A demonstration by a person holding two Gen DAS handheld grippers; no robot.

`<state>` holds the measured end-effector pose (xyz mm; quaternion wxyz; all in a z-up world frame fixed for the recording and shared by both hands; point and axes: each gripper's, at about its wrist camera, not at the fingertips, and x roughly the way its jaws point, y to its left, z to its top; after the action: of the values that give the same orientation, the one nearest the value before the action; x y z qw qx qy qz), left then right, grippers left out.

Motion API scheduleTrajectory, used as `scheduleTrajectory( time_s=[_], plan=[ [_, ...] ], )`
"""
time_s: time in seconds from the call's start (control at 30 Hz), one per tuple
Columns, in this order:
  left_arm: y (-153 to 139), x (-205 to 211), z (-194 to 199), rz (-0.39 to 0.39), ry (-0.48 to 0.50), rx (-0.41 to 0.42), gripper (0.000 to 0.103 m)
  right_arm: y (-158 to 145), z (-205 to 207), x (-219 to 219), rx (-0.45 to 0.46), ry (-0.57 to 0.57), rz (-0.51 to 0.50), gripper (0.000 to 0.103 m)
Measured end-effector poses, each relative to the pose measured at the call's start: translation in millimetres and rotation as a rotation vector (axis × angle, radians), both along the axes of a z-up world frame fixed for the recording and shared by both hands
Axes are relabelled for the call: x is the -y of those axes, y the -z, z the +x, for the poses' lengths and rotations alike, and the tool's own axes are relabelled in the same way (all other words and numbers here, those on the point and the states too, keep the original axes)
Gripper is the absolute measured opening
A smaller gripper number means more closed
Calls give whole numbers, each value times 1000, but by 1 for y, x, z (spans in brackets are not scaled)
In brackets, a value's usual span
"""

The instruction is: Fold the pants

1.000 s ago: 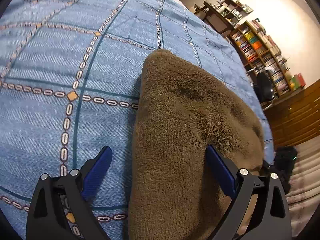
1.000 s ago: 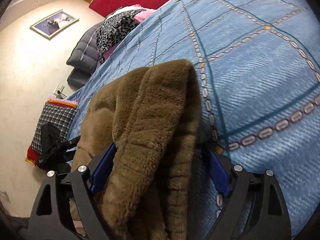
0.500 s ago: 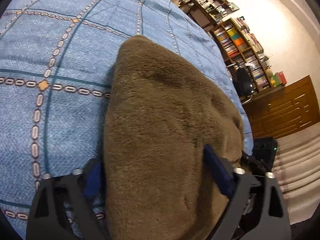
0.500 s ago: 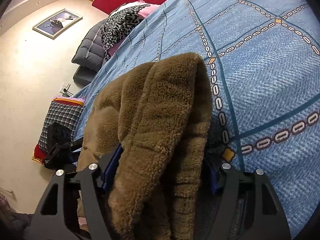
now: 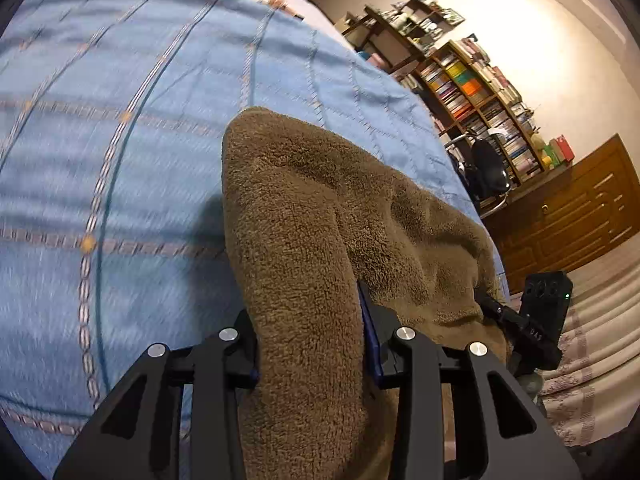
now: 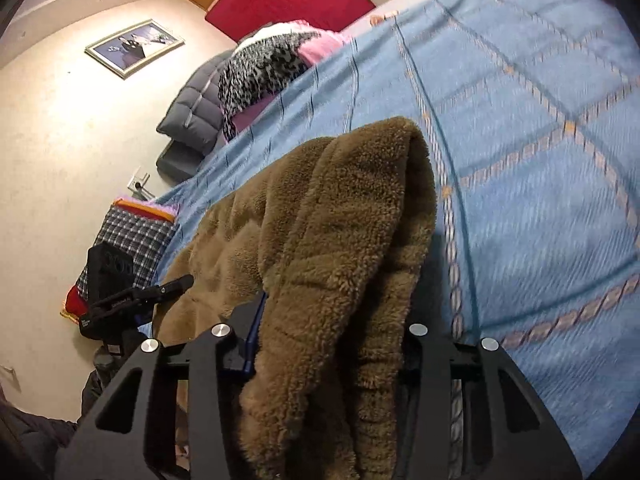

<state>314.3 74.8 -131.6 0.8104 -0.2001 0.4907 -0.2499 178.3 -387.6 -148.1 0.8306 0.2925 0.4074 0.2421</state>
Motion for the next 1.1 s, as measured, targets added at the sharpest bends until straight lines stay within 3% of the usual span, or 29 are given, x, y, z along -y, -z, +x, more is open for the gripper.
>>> scheduleTrajectory(
  time_s=[0.2,0.47,0.73,0.97,1.1],
  plan=[
    [-27,38,47,6,18,68,37,-26,43,30,45,47,-28,45],
    [-29,95,144,-3,28,78,37,-40,138,74,58,107,-73,45],
    [-6,120,221,5,-4,85,37,-18,226,95,62,94,-113,45],
    [30,137,264,80,-10,72,37,18,271,97,28,85,-170,45],
    [46,135,271,76,-31,57,50,40,279,106,-20,91,-154,52]
  ],
)
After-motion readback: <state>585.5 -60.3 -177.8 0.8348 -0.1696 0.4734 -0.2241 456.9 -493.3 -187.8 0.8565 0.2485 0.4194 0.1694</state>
